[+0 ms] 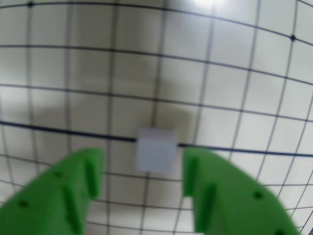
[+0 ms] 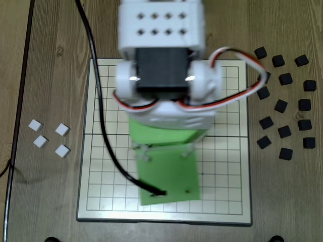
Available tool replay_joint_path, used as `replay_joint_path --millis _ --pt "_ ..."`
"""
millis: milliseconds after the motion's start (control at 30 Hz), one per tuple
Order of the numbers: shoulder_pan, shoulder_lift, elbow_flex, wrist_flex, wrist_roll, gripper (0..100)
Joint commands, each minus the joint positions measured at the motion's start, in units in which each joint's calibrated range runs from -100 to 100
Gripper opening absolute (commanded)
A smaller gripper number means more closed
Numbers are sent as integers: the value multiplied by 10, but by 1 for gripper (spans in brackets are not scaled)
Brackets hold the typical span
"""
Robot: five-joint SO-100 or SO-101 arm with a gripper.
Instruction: Grasp a White stone and put it on the board on position (0,0).
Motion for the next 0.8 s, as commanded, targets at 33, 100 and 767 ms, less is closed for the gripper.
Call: replay_joint_path --millis 33,100,767 --pt "-6 -81 -49 6 -4 12" --pt "-6 -81 -50 6 -4 12" --pt "0 -321 194 3 -16 11"
